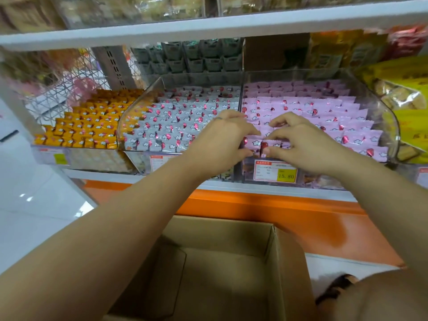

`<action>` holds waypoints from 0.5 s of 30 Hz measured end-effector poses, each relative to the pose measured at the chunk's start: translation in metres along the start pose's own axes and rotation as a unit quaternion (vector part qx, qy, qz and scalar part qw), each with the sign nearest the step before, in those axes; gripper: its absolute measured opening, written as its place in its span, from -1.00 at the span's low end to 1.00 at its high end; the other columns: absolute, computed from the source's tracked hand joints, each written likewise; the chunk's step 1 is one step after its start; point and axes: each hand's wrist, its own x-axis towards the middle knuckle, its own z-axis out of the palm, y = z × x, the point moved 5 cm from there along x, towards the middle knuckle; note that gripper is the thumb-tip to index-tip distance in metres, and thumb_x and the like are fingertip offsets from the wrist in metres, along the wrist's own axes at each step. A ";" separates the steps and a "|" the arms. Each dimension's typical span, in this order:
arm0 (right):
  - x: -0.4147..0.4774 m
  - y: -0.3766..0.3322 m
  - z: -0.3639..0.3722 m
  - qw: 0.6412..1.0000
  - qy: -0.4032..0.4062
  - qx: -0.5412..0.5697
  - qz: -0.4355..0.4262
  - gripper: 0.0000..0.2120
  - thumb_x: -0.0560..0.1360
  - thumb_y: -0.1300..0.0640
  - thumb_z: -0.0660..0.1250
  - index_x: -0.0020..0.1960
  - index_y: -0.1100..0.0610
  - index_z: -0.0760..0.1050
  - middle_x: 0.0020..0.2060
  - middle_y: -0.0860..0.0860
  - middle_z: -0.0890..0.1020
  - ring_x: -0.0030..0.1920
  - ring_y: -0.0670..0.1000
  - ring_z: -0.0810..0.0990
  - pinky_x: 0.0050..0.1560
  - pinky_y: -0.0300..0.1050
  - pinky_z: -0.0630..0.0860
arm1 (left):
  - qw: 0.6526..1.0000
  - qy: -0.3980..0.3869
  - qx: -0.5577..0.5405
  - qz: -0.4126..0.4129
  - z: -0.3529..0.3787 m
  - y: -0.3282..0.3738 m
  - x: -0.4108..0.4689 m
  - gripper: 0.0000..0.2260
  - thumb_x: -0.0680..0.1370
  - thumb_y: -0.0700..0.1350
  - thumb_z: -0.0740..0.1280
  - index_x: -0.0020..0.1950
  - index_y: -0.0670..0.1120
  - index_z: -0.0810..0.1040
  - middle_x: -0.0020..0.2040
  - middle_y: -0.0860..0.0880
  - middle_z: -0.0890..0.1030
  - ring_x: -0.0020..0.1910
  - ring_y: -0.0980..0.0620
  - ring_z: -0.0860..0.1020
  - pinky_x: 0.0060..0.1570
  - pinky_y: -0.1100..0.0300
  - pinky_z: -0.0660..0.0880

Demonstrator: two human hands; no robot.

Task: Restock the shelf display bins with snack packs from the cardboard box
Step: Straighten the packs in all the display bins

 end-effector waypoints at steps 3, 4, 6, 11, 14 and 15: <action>0.000 0.001 0.001 1.000 -0.003 -0.001 -0.004 -0.60 0.50 -0.07 0.33 0.24 0.14 0.55 0.34 0.05 0.36 0.30 0.06 0.35 0.28 -0.04 0.32 | 1.000 0.008 -0.001 0.009 0.001 -0.002 -0.004 -0.66 0.54 0.00 0.36 0.30 -0.02 0.53 0.22 -0.01 0.58 0.43 -0.02 0.25 0.37 0.11 0.15; 0.001 0.001 0.000 1.000 -0.003 0.001 -0.006 -0.61 0.50 -0.07 0.34 0.23 0.13 0.56 0.34 0.05 0.36 0.30 0.06 0.36 0.28 -0.04 0.33 | 1.000 0.008 0.008 0.014 0.000 -0.003 -0.005 -0.67 0.55 0.02 0.34 0.30 0.00 0.54 0.22 0.01 0.59 0.44 -0.03 0.25 0.40 0.05 0.15; 0.001 0.000 0.000 1.000 -0.002 0.003 -0.006 -0.62 0.50 -0.07 0.34 0.21 0.13 0.57 0.32 0.06 0.37 0.29 0.06 0.37 0.29 -0.01 0.34 | 0.999 0.007 0.031 0.023 -0.001 -0.005 -0.007 -0.70 0.58 0.05 0.28 0.28 0.03 0.56 0.22 0.04 0.59 0.46 -0.05 0.24 0.43 -0.12 0.12; 0.002 -0.001 0.000 1.000 -0.004 0.011 -0.004 -0.62 0.49 -0.07 0.35 0.21 0.12 0.57 0.31 0.04 0.38 0.28 0.05 0.37 0.29 0.01 0.35 | 0.997 -0.018 0.079 0.021 -0.002 -0.003 -0.003 -0.69 0.60 0.08 0.22 0.31 0.09 0.53 0.26 0.11 0.56 0.51 0.01 0.13 0.46 -0.08 -0.11; 0.003 -0.001 0.000 1.000 -0.007 0.009 0.002 -0.62 0.49 -0.07 0.36 0.22 0.11 0.56 0.31 0.03 0.39 0.27 0.04 0.38 0.29 0.03 0.34 | 0.996 -0.015 0.083 0.011 0.000 -0.006 0.003 -0.70 0.60 0.08 0.22 0.31 0.11 0.53 0.27 0.10 0.54 0.50 0.00 0.14 0.47 -0.09 -0.09; 0.003 -0.003 -0.001 1.000 0.000 0.014 0.000 -0.62 0.48 -0.06 0.36 0.22 0.10 0.57 0.29 0.02 0.41 0.25 0.03 0.39 0.28 0.05 0.35 | 0.997 -0.005 0.082 0.008 0.001 -0.007 0.005 -0.70 0.60 0.07 0.23 0.30 0.10 0.54 0.27 0.08 0.53 0.49 -0.02 0.16 0.48 -0.12 -0.05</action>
